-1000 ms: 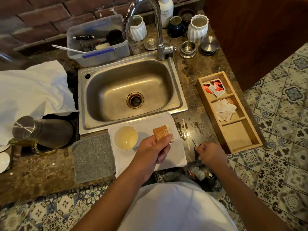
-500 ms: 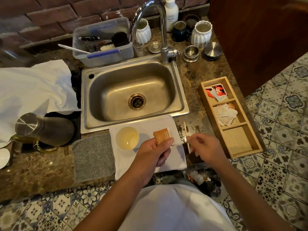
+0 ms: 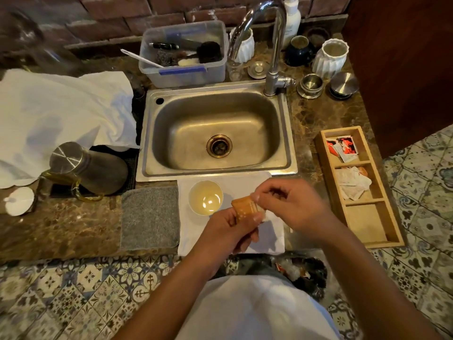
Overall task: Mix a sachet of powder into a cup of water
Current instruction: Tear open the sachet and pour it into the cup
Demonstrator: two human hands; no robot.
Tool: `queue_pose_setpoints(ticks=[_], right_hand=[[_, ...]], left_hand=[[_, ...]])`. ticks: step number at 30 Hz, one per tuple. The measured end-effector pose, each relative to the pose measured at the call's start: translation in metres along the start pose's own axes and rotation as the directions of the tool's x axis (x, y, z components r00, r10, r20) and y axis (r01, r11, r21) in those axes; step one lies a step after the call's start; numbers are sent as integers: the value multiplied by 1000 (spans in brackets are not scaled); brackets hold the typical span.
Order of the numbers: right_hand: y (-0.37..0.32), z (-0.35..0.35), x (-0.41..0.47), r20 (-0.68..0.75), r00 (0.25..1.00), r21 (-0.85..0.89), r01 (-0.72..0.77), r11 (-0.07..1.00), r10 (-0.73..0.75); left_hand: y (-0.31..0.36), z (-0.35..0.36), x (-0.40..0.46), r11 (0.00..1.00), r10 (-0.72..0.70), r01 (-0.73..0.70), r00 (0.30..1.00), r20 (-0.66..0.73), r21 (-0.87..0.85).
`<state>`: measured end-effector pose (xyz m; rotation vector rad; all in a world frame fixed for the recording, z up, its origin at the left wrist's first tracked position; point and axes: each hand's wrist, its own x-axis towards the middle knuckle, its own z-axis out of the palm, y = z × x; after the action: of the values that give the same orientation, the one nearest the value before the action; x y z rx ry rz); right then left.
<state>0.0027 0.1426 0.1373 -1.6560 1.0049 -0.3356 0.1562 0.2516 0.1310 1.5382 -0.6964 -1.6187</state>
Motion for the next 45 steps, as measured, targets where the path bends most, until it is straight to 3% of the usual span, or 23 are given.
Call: queue_pose_setpoints(ticks=[9,12,17,21,28,33,42,45], right_hand=[[-27,6,23,246,969,-179,24,984,22],[-31,12,30,318,947,-209,16,978,53],[-33,21,35,358,934,-183,45,982,24],[-36,36,36,314,949,-160,32,987,20],[-32,68,28,23,983,50,-182,982,181],[-20,100,11,42,985,9,-169,986,168],[-5,146,-3,1,962,138,-270,953,273],[-1,151,-5,5,945,202,-321,925,327]], left_hand=[[-5,-50,-14,969,213,-187,964,-157,164],[-12,-58,-18,958,216,-190,971,-106,214],[-18,-64,-24,978,160,-156,987,-15,137],[-23,-73,-24,973,192,-190,981,-1,130],[-26,-107,-12,963,245,-233,966,-83,139],[-27,-129,-4,973,205,-192,974,-96,128],[-40,-132,1,998,58,-57,998,-38,30],[-45,-132,1,992,25,-18,998,-58,122]])
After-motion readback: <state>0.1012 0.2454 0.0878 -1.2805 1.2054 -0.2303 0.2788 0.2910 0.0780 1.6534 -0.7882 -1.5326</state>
